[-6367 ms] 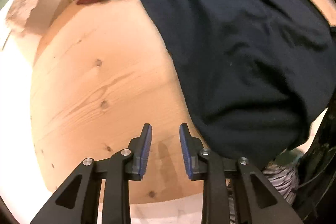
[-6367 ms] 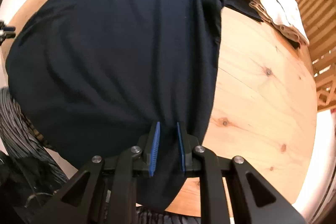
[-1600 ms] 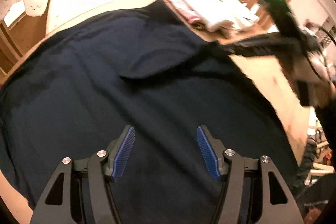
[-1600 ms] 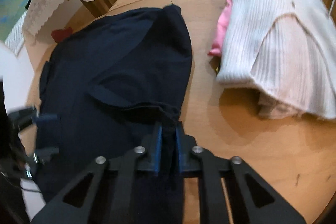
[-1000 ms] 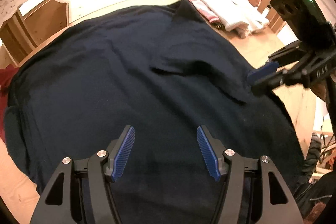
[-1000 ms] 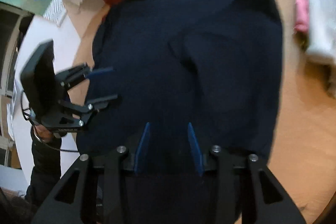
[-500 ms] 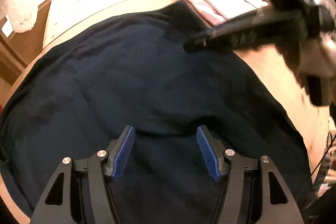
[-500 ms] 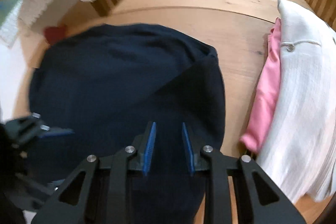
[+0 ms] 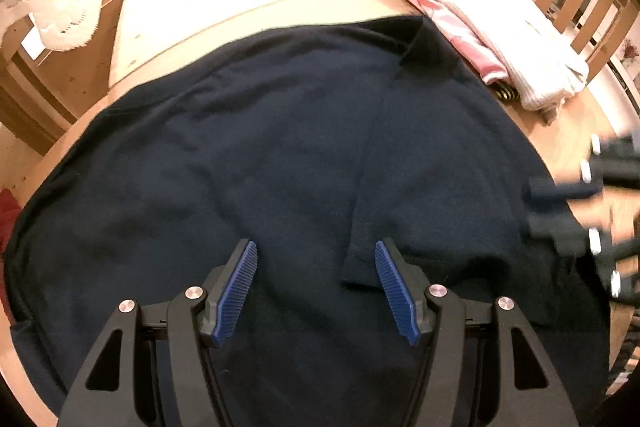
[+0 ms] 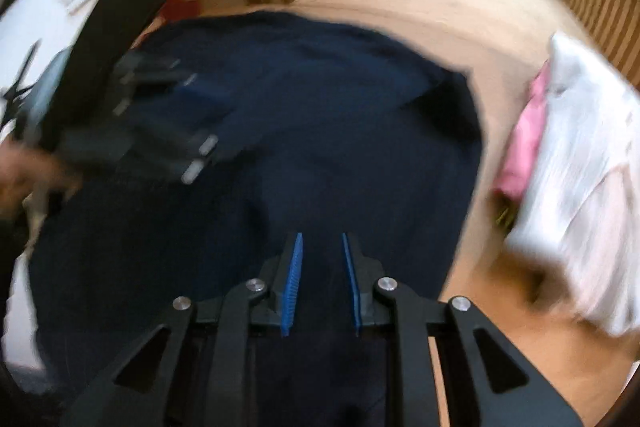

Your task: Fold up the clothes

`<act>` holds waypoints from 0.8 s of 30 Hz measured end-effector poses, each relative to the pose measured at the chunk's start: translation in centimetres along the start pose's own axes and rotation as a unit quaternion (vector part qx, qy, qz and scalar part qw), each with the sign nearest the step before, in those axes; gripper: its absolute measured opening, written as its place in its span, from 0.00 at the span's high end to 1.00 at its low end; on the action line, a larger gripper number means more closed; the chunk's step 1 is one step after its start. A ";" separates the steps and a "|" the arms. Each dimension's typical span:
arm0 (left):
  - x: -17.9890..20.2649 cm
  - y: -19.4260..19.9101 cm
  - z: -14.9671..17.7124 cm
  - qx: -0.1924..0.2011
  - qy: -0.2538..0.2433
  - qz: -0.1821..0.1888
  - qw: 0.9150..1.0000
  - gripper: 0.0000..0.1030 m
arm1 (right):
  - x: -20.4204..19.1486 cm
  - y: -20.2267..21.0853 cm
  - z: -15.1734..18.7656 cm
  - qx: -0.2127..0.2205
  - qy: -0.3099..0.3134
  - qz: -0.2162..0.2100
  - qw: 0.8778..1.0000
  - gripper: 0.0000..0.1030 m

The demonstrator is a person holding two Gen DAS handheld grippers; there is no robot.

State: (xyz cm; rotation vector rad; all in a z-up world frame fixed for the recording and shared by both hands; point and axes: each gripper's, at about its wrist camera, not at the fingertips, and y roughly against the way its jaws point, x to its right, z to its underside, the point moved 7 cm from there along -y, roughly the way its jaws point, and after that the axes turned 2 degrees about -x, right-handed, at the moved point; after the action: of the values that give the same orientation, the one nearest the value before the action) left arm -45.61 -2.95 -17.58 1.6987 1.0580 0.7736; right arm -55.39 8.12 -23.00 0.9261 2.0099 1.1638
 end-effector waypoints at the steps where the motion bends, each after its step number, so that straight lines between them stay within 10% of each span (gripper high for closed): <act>1: 0.0 0.1 0.0 -0.003 0.001 0.007 1.000 0.42 | -0.3 0.0 0.8 -0.011 0.003 -0.003 1.000 0.80; 10: 0.7 -1.1 -0.2 -0.048 -0.018 -0.009 0.999 0.42 | -1.5 0.5 5.1 -0.047 0.042 0.029 0.998 0.75; 24: 0.1 -0.9 0.4 -0.049 -0.027 -0.063 0.996 0.41 | -2.7 -2.2 3.0 -0.044 0.059 0.043 0.996 0.73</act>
State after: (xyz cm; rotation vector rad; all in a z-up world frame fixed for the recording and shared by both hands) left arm -45.48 -2.89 -18.58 1.5472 1.0613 0.6838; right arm -52.09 6.43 -25.76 0.9280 2.0102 1.3726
